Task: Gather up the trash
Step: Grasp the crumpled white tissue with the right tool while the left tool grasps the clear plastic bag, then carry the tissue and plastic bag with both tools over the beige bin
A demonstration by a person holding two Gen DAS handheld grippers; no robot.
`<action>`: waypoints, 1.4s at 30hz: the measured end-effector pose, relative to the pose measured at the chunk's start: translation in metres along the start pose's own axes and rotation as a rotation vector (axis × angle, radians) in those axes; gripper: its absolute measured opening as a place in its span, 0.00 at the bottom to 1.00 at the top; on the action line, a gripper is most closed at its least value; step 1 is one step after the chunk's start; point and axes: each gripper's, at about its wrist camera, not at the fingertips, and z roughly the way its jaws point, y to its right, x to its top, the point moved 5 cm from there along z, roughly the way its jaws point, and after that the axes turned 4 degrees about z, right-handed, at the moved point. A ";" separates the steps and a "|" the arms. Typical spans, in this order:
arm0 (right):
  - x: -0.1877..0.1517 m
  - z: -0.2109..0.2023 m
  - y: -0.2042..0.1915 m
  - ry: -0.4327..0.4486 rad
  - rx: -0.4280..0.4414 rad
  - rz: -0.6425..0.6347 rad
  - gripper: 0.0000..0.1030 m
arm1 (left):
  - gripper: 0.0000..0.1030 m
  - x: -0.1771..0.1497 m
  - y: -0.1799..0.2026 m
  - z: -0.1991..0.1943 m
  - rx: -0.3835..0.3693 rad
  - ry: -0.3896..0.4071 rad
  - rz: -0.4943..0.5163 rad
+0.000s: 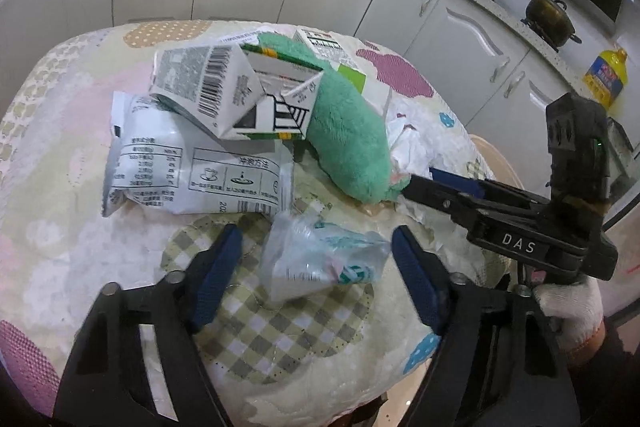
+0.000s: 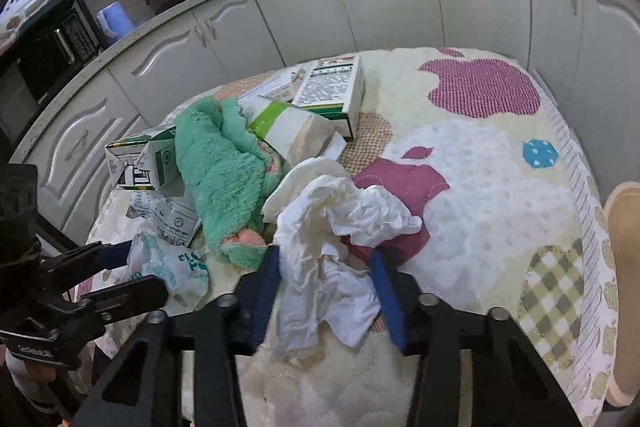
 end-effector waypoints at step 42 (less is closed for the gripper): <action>-0.032 -0.169 0.119 0.278 -0.168 0.200 0.13 | 0.27 0.053 0.177 0.020 -0.130 0.037 0.280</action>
